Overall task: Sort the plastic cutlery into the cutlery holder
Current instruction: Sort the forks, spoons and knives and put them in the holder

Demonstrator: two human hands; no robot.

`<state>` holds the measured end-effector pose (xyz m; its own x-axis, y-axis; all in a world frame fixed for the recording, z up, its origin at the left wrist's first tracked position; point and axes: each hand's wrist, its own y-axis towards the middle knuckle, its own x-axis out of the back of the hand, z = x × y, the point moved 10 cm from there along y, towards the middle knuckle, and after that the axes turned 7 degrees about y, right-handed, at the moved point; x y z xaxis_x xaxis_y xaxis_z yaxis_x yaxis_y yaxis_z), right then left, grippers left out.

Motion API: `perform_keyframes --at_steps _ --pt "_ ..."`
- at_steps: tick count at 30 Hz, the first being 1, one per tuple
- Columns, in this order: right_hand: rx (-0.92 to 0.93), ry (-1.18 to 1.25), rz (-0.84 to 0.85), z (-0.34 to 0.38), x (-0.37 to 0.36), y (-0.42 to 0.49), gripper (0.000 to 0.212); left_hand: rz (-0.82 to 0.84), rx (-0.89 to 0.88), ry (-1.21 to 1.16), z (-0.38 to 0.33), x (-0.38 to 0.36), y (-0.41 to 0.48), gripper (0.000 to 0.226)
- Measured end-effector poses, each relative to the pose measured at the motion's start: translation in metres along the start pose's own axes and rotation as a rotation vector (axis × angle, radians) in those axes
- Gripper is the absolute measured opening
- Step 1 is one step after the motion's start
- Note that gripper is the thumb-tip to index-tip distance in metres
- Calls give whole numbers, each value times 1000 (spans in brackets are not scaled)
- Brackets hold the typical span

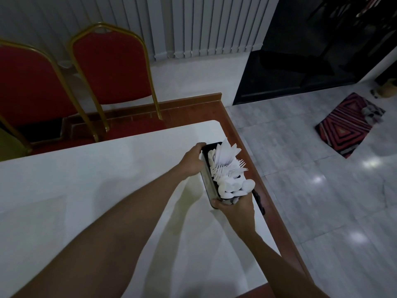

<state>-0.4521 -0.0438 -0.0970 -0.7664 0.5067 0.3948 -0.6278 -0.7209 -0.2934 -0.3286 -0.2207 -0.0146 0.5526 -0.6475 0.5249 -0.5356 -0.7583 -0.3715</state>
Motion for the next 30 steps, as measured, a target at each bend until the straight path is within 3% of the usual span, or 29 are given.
perform_keyframes --at_steps 4,9,16,24,30 --pt "57 -109 10 8 -4 7 69 -129 20 -132 11 14 -5 50" --pt "166 -124 202 73 -43 13 50 -510 80 -240 67 75 -29 31" --pt "287 -194 551 154 -146 29 62 -920 337 -359 157 154 -97 25" --pt "227 -161 750 182 -211 33 91 -995 432 -431 205 175 -131 14" --pt "225 -43 692 188 -220 34 67 -964 385 -369 205 175 -132 11"
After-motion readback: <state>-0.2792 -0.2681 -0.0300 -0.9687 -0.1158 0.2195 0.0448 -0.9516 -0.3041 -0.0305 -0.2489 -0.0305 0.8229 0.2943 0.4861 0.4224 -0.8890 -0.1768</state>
